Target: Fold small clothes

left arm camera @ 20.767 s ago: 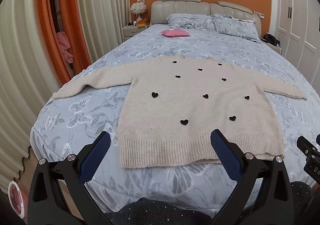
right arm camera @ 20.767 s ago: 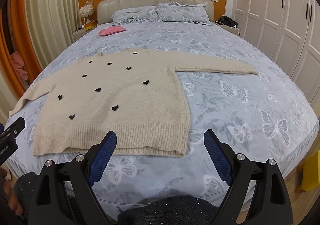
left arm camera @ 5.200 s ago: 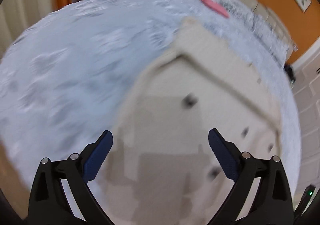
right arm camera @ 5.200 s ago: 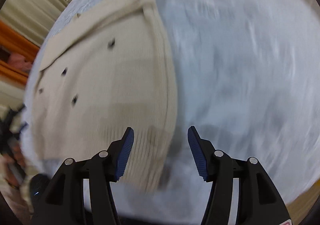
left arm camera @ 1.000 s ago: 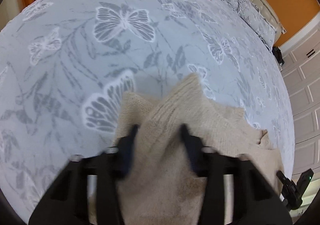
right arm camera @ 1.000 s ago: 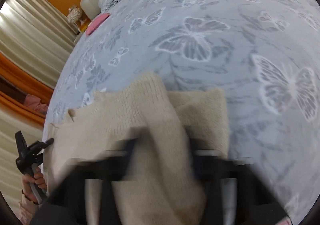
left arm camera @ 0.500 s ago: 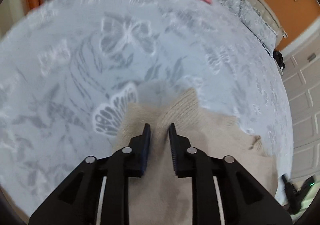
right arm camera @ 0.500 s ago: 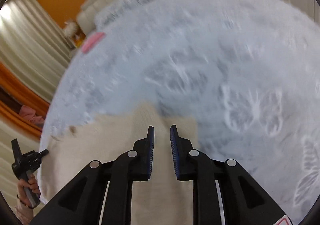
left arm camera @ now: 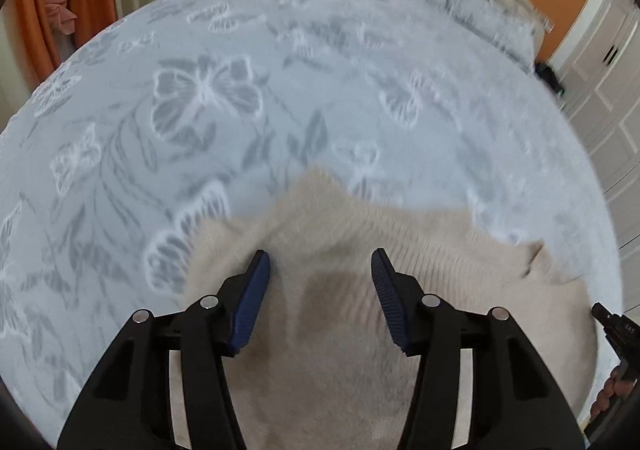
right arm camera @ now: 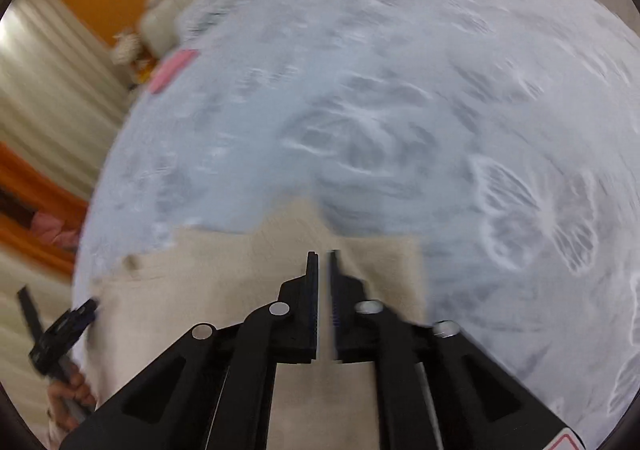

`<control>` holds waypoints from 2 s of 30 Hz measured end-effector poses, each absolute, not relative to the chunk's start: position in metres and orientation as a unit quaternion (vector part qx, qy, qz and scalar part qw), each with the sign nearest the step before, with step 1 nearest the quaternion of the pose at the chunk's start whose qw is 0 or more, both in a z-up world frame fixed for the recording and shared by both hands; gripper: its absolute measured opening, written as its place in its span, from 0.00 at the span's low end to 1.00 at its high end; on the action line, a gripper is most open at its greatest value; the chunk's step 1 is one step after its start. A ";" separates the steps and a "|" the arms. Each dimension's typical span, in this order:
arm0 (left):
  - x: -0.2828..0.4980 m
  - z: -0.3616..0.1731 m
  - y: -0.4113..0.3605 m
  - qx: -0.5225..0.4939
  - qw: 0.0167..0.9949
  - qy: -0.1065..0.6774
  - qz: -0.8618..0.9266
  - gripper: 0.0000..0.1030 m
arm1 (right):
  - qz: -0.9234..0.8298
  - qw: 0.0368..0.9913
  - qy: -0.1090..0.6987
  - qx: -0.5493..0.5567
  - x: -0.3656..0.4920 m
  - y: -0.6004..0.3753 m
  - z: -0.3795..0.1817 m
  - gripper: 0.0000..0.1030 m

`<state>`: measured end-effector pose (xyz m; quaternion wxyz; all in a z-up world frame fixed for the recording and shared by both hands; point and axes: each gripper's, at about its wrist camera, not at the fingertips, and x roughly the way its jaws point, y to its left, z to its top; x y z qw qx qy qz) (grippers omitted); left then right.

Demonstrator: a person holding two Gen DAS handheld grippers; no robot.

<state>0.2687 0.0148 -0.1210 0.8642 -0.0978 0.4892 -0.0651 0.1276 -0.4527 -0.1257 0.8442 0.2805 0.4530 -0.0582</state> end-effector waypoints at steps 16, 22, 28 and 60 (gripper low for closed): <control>0.232 -0.108 -0.022 -0.141 0.853 0.492 -0.104 0.66 | 0.092 0.836 0.483 0.243 0.148 -0.302 -0.120 0.09; 0.218 -0.141 -0.038 -0.048 0.865 0.491 -0.089 0.67 | 0.092 0.837 0.507 0.183 0.142 -0.284 -0.158 0.00; 0.223 -0.147 0.014 -0.094 0.859 0.491 -0.110 0.52 | -0.039 0.834 0.460 0.303 0.074 -0.442 -0.157 0.00; 0.124 -0.117 0.105 -0.171 0.794 0.583 0.013 0.88 | -0.090 0.787 0.506 0.342 -0.046 -0.424 -0.132 0.62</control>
